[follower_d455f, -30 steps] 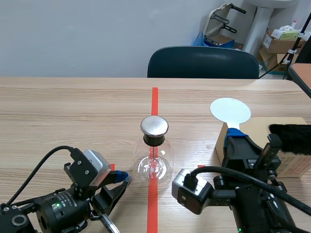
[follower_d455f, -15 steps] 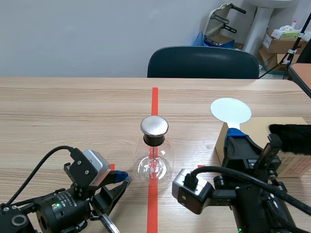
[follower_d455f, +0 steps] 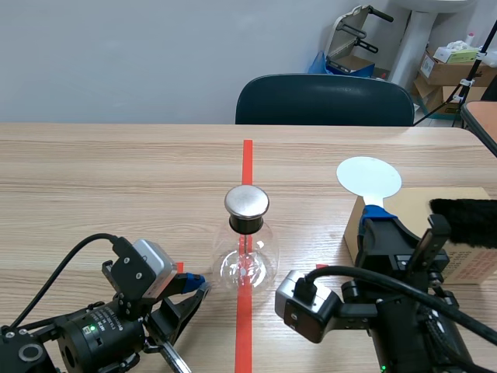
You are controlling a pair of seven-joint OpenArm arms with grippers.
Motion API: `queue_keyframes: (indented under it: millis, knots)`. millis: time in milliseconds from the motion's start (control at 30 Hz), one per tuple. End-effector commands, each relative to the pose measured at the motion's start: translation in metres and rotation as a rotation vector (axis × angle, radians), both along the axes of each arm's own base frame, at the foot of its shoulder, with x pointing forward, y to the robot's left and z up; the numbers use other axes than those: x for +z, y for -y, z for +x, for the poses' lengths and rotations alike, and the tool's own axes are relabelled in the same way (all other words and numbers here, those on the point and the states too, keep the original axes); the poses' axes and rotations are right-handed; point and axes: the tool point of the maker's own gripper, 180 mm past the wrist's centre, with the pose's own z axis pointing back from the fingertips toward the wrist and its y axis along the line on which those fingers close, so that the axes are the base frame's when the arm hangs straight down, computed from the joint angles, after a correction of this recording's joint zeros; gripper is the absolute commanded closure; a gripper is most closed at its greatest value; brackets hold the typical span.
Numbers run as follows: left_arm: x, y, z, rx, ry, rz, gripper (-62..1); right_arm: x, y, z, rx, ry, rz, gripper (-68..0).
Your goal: Do the electroscope experiment
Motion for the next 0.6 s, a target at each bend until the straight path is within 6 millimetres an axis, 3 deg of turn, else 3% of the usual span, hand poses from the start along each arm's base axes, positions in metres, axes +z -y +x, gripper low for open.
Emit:
queue_keyframes:
  millis: [0, 567]
  knots:
    - [0.0035, 0.004, -0.001, -0.002, 0.003, -0.021, -8.5, 0.0123, -0.0001, 0.004, 0.0, 0.039, 0.015, -0.9]
    - [0.0029, 0.0038, -0.0011, -0.002, 0.0, -0.019, -8.5, 0.0156, -0.0007, 0.0047, -0.002, 0.055, 0.028, -0.9]
